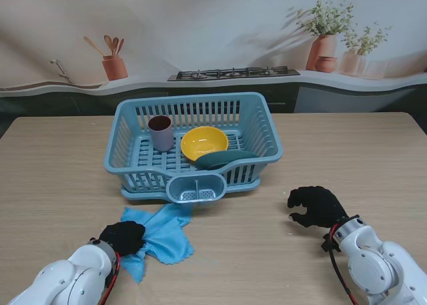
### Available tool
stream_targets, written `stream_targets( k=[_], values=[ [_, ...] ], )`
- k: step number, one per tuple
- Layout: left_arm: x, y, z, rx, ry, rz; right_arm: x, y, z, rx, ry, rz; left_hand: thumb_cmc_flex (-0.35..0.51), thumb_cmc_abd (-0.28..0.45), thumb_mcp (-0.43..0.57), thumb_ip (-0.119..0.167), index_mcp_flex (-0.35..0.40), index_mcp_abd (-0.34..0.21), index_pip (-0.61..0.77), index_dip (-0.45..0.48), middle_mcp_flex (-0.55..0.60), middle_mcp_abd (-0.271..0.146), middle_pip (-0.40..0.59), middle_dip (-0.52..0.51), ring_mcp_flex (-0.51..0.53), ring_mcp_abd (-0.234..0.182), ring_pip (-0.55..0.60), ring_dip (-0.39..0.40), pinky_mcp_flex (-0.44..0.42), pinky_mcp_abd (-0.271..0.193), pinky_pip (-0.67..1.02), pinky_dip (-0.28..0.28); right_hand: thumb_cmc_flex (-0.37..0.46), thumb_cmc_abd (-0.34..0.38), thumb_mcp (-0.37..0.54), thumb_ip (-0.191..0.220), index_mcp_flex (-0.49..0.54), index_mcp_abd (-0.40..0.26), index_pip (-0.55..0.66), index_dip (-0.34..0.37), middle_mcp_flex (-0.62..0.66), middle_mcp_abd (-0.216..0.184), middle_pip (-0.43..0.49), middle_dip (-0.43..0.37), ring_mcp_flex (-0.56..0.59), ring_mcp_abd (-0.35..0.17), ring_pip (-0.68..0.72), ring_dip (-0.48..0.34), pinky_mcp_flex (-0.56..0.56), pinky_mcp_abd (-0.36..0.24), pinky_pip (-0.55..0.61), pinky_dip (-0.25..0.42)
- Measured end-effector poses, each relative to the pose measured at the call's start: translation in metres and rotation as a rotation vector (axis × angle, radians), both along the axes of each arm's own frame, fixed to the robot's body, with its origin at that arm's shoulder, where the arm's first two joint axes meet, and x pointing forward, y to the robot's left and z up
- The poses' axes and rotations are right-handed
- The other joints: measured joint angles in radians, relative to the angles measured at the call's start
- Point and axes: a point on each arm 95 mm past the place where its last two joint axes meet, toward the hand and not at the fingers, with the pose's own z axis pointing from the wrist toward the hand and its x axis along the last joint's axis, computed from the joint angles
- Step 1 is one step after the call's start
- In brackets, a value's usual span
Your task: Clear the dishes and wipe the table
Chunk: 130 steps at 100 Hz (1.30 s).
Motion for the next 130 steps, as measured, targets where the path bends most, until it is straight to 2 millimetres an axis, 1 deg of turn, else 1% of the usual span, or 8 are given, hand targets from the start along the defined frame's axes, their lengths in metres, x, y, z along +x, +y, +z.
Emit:
stream_targets(
  k=[26,35,48,68,72,87,109,130],
  values=[
    [0.000,0.005,0.000,0.002,0.015,0.006,0.000,0.001,0.000,0.000,0.001,0.001,0.000,0.011,0.047,0.000,-0.002,0.042,0.002,0.011,0.000,0.000,0.000,0.000,0.000,0.000,0.000,0.000,0.000,0.000,0.000,0.000,0.000,0.000,0.000,0.000,0.000,0.000,0.000,0.000,0.000,0.000,0.000,0.000,0.000,0.000,0.000,0.000,0.000,0.000,0.000,0.000],
    [0.005,-0.002,0.002,0.005,0.074,0.006,0.000,0.001,0.000,0.000,0.000,0.001,0.005,0.020,0.110,0.002,-0.002,0.098,0.002,0.019,0.000,0.003,-0.001,0.000,0.000,0.000,0.000,0.000,0.000,0.000,0.000,0.000,0.000,0.000,0.000,0.000,0.000,0.000,0.000,0.000,0.000,0.000,0.000,0.000,0.000,0.000,0.000,0.000,0.000,0.000,0.000,0.000],
    [0.017,-0.018,0.003,-0.042,0.138,-0.008,0.000,0.000,-0.001,0.001,-0.001,0.001,0.010,0.018,0.109,0.002,-0.002,0.113,0.020,0.011,-0.001,0.008,-0.001,0.000,0.000,0.002,0.000,0.000,0.000,0.000,0.000,0.000,0.000,0.000,0.000,0.000,0.000,0.000,0.000,0.000,0.000,0.000,0.000,0.000,0.000,0.000,0.000,0.000,0.000,0.000,0.000,0.000],
    [0.026,-0.051,0.005,-0.113,0.250,-0.053,0.000,-0.001,-0.001,0.001,-0.004,-0.003,0.018,-0.014,0.053,0.037,0.000,0.113,0.074,-0.030,0.003,0.010,0.057,0.000,0.000,0.008,0.000,0.000,0.000,0.007,0.000,0.000,0.000,0.000,0.000,0.000,0.000,0.000,0.000,0.000,0.000,0.000,0.000,0.000,0.000,0.000,0.000,0.000,0.000,0.000,0.000,0.000],
    [0.027,-0.061,0.005,-0.128,0.290,-0.065,0.000,-0.001,-0.001,0.001,-0.005,-0.003,0.018,-0.030,0.048,0.058,0.009,0.113,0.078,-0.039,0.005,0.010,0.072,0.000,0.000,0.009,0.000,0.000,0.000,0.007,0.000,0.000,0.000,0.000,0.000,0.000,0.000,0.000,0.000,0.000,0.000,0.000,0.000,0.000,0.000,0.000,0.000,0.000,0.000,0.000,0.000,0.000],
    [0.031,-0.091,0.006,-0.181,0.402,-0.100,0.000,-0.002,-0.001,0.002,-0.007,-0.004,0.019,-0.047,0.037,0.067,0.018,0.105,0.080,-0.047,0.015,0.010,0.101,0.000,0.002,0.011,0.000,0.000,0.001,0.010,0.000,0.000,0.000,0.000,0.000,0.000,0.000,0.000,0.000,0.000,0.000,0.000,0.000,0.000,0.000,0.000,0.000,0.000,0.000,0.000,0.000,0.000],
    [0.032,-0.105,0.006,-0.209,0.467,-0.101,0.000,-0.003,0.000,0.002,-0.011,-0.006,0.019,-0.050,0.029,0.067,0.019,0.102,0.085,-0.051,0.018,0.009,0.114,0.000,0.004,0.011,0.000,0.000,0.002,0.012,0.000,0.000,0.000,0.000,0.000,0.000,0.000,0.000,0.000,0.000,0.000,0.000,0.000,0.000,0.000,0.000,0.000,0.000,0.000,0.000,0.000,0.000],
    [0.031,-0.097,0.006,-0.178,0.416,-0.097,0.000,-0.003,0.000,0.002,-0.010,-0.006,0.019,-0.058,-0.005,0.067,0.029,0.048,0.088,-0.064,0.020,-0.007,0.114,0.000,0.004,0.006,0.000,0.000,0.002,0.010,0.000,0.000,0.000,0.000,0.000,0.000,0.000,0.000,0.000,0.000,0.000,0.000,0.000,0.000,0.000,0.000,0.000,0.000,0.000,0.000,0.000,0.000]
  ],
)
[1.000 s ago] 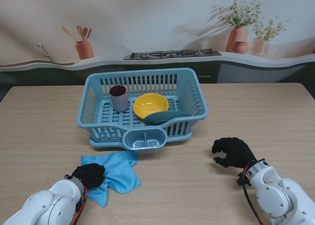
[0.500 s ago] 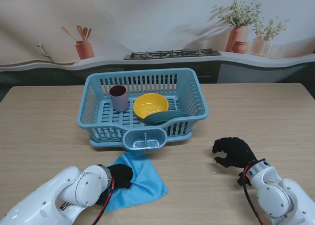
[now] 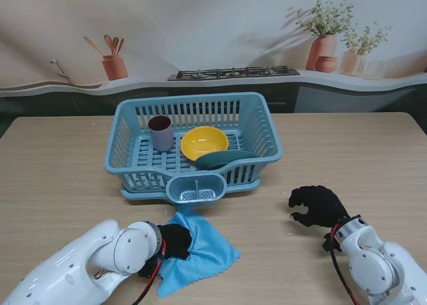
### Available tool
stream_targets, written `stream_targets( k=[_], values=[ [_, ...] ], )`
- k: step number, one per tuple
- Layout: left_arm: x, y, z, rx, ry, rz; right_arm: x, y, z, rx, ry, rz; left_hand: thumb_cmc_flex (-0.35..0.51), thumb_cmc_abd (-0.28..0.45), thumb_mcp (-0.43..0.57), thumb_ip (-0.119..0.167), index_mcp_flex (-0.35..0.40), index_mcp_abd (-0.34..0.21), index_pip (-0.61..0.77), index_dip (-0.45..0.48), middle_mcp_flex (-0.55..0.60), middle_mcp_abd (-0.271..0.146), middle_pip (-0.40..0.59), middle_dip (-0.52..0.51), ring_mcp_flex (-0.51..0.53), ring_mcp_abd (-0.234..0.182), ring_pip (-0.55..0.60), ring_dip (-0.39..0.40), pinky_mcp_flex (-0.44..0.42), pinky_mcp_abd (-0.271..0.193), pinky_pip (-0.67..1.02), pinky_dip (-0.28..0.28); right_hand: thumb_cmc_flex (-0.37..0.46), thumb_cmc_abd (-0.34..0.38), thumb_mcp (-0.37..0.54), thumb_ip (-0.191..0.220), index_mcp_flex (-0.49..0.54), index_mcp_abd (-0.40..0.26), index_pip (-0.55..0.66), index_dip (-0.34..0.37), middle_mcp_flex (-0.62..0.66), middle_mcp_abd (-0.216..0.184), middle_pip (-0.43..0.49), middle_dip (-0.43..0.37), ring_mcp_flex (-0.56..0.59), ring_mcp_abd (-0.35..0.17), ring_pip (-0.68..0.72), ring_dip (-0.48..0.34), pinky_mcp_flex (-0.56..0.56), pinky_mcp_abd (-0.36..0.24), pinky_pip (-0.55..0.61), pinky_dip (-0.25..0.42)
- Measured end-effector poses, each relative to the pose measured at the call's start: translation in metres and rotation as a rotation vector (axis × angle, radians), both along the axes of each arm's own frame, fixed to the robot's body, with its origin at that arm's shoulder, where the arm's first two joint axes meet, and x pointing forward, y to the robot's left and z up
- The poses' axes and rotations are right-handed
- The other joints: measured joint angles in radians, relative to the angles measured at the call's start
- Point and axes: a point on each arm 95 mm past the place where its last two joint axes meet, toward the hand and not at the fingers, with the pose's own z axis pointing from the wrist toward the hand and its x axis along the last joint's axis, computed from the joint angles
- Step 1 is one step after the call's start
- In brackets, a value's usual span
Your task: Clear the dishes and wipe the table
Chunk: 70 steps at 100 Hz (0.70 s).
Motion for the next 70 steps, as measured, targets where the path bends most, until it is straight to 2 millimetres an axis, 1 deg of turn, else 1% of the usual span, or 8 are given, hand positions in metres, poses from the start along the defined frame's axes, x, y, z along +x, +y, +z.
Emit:
stream_targets(
  k=[16,17,23,26,27,52,62,70],
  values=[
    [-0.004,0.028,-0.001,0.039,-0.132,0.031,0.000,0.000,0.000,-0.001,0.000,0.000,-0.009,0.000,-0.006,-0.005,0.000,-0.020,-0.006,0.008,-0.007,0.000,-0.027,0.000,-0.001,0.000,0.000,0.000,0.000,0.000,0.000,0.000,0.000,0.000,0.000,0.000,0.000,0.000,0.000,0.000,0.000,0.000,0.000,0.000,0.000,0.000,0.000,0.000,0.000,0.000,0.000,0.000],
    [-0.005,0.030,-0.001,0.041,-0.140,0.034,0.000,0.000,0.000,-0.001,0.000,0.000,-0.010,0.000,-0.006,-0.014,0.000,-0.023,-0.010,0.010,-0.007,0.000,-0.032,0.000,-0.001,0.000,0.000,0.000,0.000,0.000,0.000,0.000,0.000,0.000,0.000,0.000,0.000,0.000,0.000,0.000,0.000,0.000,0.000,0.000,0.000,0.000,0.000,0.000,0.000,0.000,0.000,0.000],
    [-0.006,0.046,-0.001,0.058,-0.210,0.062,0.000,0.000,0.000,-0.002,-0.001,0.001,-0.010,0.000,-0.006,-0.015,0.000,-0.029,-0.058,0.024,-0.019,0.005,-0.091,0.000,-0.002,-0.002,0.000,0.000,0.000,-0.002,0.000,0.000,0.000,0.000,0.000,0.000,0.000,0.000,0.000,0.000,0.000,0.000,0.000,0.000,0.000,0.000,0.000,0.000,0.000,0.000,0.000,0.000],
    [-0.008,0.056,-0.002,0.072,-0.248,0.079,0.000,0.000,0.000,-0.002,-0.002,0.000,-0.010,0.012,-0.006,-0.046,0.000,-0.037,-0.067,0.036,-0.020,0.009,-0.104,0.000,-0.002,-0.002,0.000,0.000,0.000,-0.002,0.000,0.000,0.000,0.000,0.000,0.000,0.000,0.000,0.000,0.000,0.000,0.000,0.000,0.000,0.000,0.000,0.000,0.000,0.000,0.000,0.000,0.000],
    [-0.008,0.059,-0.003,0.077,-0.259,0.085,0.000,0.000,0.001,-0.002,-0.003,0.000,-0.013,0.016,-0.006,-0.047,0.000,-0.040,-0.071,0.044,-0.020,0.009,-0.105,0.000,-0.002,-0.002,0.000,0.000,0.000,-0.002,0.000,0.000,0.000,0.000,0.000,0.000,0.000,0.000,0.000,0.000,0.000,0.000,0.000,0.000,0.000,0.000,0.000,0.000,0.000,0.000,0.000,0.000],
    [-0.022,0.110,-0.012,0.123,-0.461,0.187,0.001,-0.001,0.002,0.000,-0.014,-0.004,-0.015,0.032,-0.004,-0.047,-0.003,-0.047,-0.090,0.063,-0.020,0.009,-0.110,0.000,-0.002,-0.002,0.000,0.000,0.000,-0.002,0.000,0.000,0.000,0.000,0.000,0.000,0.000,0.000,0.000,0.000,0.000,0.000,0.000,0.000,0.000,0.000,0.000,0.000,-0.002,0.000,0.000,0.000],
    [-0.026,0.123,-0.015,0.158,-0.527,0.191,0.001,-0.001,0.003,0.006,-0.016,-0.006,-0.015,0.042,-0.003,-0.046,-0.010,-0.047,-0.094,0.063,-0.020,0.009,-0.110,0.000,-0.002,-0.002,0.000,0.000,0.000,-0.002,0.000,0.000,0.000,0.000,0.000,0.000,0.000,0.000,-0.007,0.000,0.000,0.000,0.000,0.000,0.000,0.000,-0.013,-0.001,-0.009,0.000,-0.002,0.000],
    [-0.028,0.130,-0.017,0.168,-0.548,0.199,0.001,0.000,0.003,0.015,-0.019,-0.009,-0.015,0.055,0.000,-0.046,-0.019,-0.041,-0.085,0.072,-0.021,0.009,-0.111,0.000,-0.002,-0.002,0.000,0.000,0.000,-0.002,0.000,0.000,0.000,0.000,0.000,0.000,0.000,0.000,-0.035,0.000,0.000,0.000,-0.031,-0.013,0.000,0.000,-0.046,-0.018,-0.016,0.000,-0.024,-0.003]
  ],
)
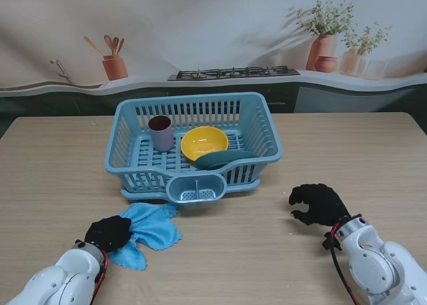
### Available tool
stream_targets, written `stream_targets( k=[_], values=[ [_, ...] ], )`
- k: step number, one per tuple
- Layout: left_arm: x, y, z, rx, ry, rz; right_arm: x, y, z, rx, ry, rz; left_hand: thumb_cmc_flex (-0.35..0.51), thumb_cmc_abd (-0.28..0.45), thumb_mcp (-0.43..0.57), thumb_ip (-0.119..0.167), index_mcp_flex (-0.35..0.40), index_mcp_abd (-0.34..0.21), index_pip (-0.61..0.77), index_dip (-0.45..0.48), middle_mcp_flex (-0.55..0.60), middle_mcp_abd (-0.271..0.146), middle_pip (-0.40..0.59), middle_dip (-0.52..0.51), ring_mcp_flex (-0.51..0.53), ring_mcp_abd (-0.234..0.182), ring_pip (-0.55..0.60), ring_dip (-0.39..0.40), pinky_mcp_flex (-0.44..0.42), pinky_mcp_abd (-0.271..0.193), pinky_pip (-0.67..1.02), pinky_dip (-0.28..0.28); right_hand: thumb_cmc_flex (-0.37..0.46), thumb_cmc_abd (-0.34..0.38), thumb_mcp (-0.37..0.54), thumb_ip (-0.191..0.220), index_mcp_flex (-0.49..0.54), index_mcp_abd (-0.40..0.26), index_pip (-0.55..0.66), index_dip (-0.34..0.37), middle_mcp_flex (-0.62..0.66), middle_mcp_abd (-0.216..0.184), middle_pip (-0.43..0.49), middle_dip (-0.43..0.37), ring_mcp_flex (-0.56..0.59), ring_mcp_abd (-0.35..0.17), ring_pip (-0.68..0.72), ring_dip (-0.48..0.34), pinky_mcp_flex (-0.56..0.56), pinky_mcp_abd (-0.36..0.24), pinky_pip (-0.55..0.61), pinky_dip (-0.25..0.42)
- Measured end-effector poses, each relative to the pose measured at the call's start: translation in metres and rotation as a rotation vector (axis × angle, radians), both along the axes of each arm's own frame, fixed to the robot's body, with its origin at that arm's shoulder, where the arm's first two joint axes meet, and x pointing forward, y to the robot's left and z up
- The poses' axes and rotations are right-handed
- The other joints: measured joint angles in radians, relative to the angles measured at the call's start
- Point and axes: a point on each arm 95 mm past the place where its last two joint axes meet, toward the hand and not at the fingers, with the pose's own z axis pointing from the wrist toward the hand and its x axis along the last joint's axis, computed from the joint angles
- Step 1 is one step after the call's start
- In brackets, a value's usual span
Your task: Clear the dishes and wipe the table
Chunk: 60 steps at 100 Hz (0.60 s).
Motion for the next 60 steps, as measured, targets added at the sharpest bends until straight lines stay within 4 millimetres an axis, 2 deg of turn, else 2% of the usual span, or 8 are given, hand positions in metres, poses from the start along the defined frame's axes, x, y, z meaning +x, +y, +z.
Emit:
stream_targets(
  k=[6,14,22,32,37,41,60],
  values=[
    [0.000,0.002,0.000,0.004,-0.001,0.002,0.000,0.000,0.000,0.014,-0.001,-0.007,0.000,0.002,0.001,0.000,0.000,0.002,0.000,0.001,0.000,0.000,0.000,0.000,0.000,0.000,0.000,0.000,0.000,0.000,0.000,0.000,0.000,0.000,0.000,0.000,0.000,0.001,-0.032,0.000,0.000,0.000,-0.022,-0.014,0.000,0.000,-0.031,-0.013,-0.006,0.000,-0.014,-0.011],
    [0.000,0.002,0.000,0.002,0.007,0.002,0.000,0.000,0.001,0.040,-0.001,-0.022,0.000,0.008,0.019,0.000,-0.001,0.021,0.002,0.013,0.000,0.000,0.000,0.000,0.000,0.000,0.000,0.000,0.000,0.000,0.000,0.000,0.000,0.024,0.001,0.055,0.000,0.002,-0.090,0.064,-0.002,0.000,-0.047,-0.025,-0.007,0.000,-0.074,-0.028,-0.016,0.001,-0.038,-0.035],
    [0.004,-0.002,0.000,0.000,0.034,-0.003,0.000,0.001,0.002,0.059,-0.004,-0.036,0.000,0.013,0.080,0.000,-0.001,0.078,0.009,0.028,0.000,0.001,0.000,0.000,0.000,0.000,0.000,0.000,0.000,0.000,0.000,0.000,-0.012,0.024,0.001,0.055,0.000,0.003,-0.124,0.087,-0.002,0.000,-0.069,-0.035,-0.008,0.000,-0.104,-0.041,-0.024,0.001,-0.063,-0.047],
    [0.012,-0.010,0.003,-0.007,0.085,-0.007,-0.001,0.001,0.003,0.076,-0.005,-0.046,0.000,0.024,0.110,0.002,-0.001,0.101,0.012,0.044,0.000,0.008,-0.001,0.000,0.000,0.001,0.000,0.000,0.000,0.000,0.000,0.000,-0.027,0.024,0.001,0.055,-0.002,0.005,-0.165,0.087,-0.014,0.001,-0.110,-0.067,-0.009,0.000,-0.174,-0.071,-0.033,0.001,-0.108,-0.084],
    [0.016,-0.013,0.004,-0.012,0.105,-0.009,-0.001,0.002,0.003,0.085,-0.004,-0.051,0.000,0.024,0.114,0.002,-0.001,0.103,0.012,0.044,-0.001,0.009,-0.002,0.000,0.000,0.002,0.000,0.000,0.000,0.000,0.000,0.000,-0.024,0.024,0.001,0.055,-0.002,0.008,-0.182,0.087,-0.014,0.001,-0.133,-0.067,-0.010,0.000,-0.211,-0.090,-0.037,0.001,-0.132,-0.102],
    [0.019,-0.017,0.005,-0.018,0.121,-0.011,-0.001,0.001,0.003,0.100,-0.001,-0.060,0.000,0.024,0.116,0.018,-0.001,0.107,0.012,0.044,-0.001,0.011,-0.002,0.000,0.000,0.003,0.000,0.000,0.000,0.000,0.000,0.000,-0.024,0.024,0.001,0.055,-0.005,0.013,-0.195,0.087,-0.024,0.001,-0.155,-0.073,-0.010,0.000,-0.236,-0.102,-0.039,0.001,-0.144,-0.110],
    [0.030,-0.039,0.008,-0.053,0.196,-0.027,-0.003,0.002,0.003,0.153,0.002,-0.099,0.000,0.034,0.116,0.018,-0.001,0.115,0.017,0.052,-0.001,0.014,-0.003,0.000,0.000,0.005,0.000,0.000,0.000,0.001,0.000,0.000,-0.049,0.024,0.001,0.055,-0.010,0.014,-0.225,0.087,-0.027,0.003,-0.189,-0.086,-0.011,0.000,-0.289,-0.128,-0.046,0.002,-0.165,-0.138]
  ],
)
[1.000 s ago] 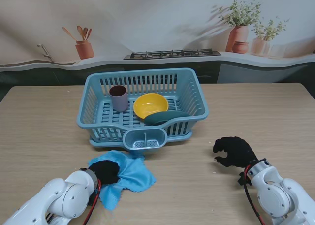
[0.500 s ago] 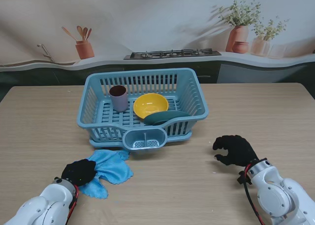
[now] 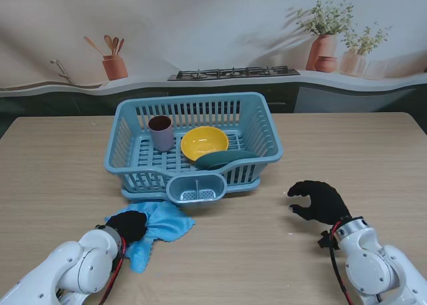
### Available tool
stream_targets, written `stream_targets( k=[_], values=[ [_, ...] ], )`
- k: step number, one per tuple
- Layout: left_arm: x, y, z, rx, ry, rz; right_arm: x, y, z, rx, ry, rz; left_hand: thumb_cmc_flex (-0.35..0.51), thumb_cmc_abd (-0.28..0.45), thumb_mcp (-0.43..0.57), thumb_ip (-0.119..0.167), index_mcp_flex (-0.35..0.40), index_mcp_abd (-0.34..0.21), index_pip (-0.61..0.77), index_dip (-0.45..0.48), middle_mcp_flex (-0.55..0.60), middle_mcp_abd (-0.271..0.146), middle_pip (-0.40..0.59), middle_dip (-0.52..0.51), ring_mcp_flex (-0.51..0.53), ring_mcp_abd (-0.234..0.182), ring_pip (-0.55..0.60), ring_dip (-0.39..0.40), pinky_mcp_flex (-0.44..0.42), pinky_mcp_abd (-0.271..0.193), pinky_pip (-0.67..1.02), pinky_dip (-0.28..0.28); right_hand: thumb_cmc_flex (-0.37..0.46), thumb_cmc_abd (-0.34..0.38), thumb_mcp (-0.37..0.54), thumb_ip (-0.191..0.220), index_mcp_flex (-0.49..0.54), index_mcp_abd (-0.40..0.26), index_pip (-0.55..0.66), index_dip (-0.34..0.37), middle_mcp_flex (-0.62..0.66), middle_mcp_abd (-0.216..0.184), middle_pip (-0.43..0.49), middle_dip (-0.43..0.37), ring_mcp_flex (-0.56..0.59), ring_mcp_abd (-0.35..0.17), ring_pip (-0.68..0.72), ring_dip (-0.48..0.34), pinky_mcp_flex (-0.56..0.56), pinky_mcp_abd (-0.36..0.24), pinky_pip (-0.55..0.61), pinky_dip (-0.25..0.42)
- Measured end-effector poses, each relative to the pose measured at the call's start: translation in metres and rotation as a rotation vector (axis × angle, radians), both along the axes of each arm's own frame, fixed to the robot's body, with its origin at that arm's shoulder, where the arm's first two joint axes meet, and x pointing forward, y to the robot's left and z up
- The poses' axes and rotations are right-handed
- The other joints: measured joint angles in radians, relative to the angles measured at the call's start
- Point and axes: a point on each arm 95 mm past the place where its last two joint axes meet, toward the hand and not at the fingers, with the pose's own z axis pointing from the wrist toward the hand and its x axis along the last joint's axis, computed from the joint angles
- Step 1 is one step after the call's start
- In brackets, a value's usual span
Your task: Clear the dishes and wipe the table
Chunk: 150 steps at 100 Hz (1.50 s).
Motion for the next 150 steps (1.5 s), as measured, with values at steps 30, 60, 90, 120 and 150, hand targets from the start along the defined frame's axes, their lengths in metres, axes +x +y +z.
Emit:
stream_targets(
  k=[30,60,90,120,150],
  values=[
    [0.010,-0.037,0.004,-0.062,0.113,-0.049,-0.001,0.000,-0.002,0.021,0.004,-0.024,0.005,-0.023,-0.029,0.000,0.000,0.003,0.035,-0.054,0.002,0.005,0.054,0.000,0.000,0.008,0.000,0.000,0.000,0.006,0.000,0.000,-0.011,0.000,0.000,0.000,0.000,0.001,-0.011,0.000,0.000,-0.002,-0.015,-0.009,0.000,0.000,-0.023,-0.012,-0.002,0.001,-0.016,-0.009],
    [0.002,-0.024,0.002,-0.048,0.049,-0.045,-0.002,0.001,-0.002,0.023,0.007,-0.027,-0.003,-0.023,-0.084,-0.008,0.000,-0.072,0.027,-0.048,0.001,0.000,0.021,0.000,0.000,0.006,0.000,0.000,0.000,0.006,0.000,0.000,-0.026,0.000,-0.001,0.000,0.000,0.001,-0.017,0.000,0.000,-0.004,-0.015,-0.009,0.000,0.000,-0.023,-0.012,-0.004,0.001,-0.016,-0.009],
    [-0.024,0.036,-0.011,0.041,-0.198,0.058,-0.002,0.002,-0.002,0.017,0.005,-0.023,-0.005,-0.013,-0.086,-0.008,0.000,-0.079,0.012,-0.027,0.000,0.000,0.003,0.000,0.000,0.005,0.000,0.000,0.000,0.006,0.001,0.000,-0.026,0.000,-0.001,0.000,0.000,0.001,-0.017,0.000,0.000,-0.004,-0.015,-0.010,-0.009,0.000,-0.027,-0.012,-0.005,0.001,-0.016,-0.009],
    [-0.031,0.073,-0.017,0.099,-0.287,0.084,-0.001,0.002,-0.003,0.011,0.010,-0.018,-0.003,-0.011,-0.079,-0.001,0.000,-0.068,0.004,-0.026,0.000,0.000,0.003,0.000,-0.001,0.005,0.000,0.000,0.000,0.006,0.001,0.000,-0.026,0.000,-0.001,0.000,0.000,0.001,-0.019,0.000,0.000,-0.004,-0.016,-0.010,-0.009,-0.001,-0.027,-0.012,-0.006,0.002,-0.016,-0.009],
    [-0.011,0.054,-0.007,0.092,-0.136,0.081,0.000,0.002,-0.003,0.011,0.008,-0.020,-0.001,0.011,0.013,0.055,-0.001,0.021,0.007,0.001,-0.002,0.017,-0.004,0.000,-0.002,0.017,0.000,0.000,0.000,0.014,0.001,0.000,-0.026,0.000,-0.001,0.000,0.000,0.001,-0.019,0.000,0.000,-0.004,-0.016,-0.010,-0.009,-0.001,-0.027,-0.012,-0.006,0.002,-0.016,-0.009]
  ],
)
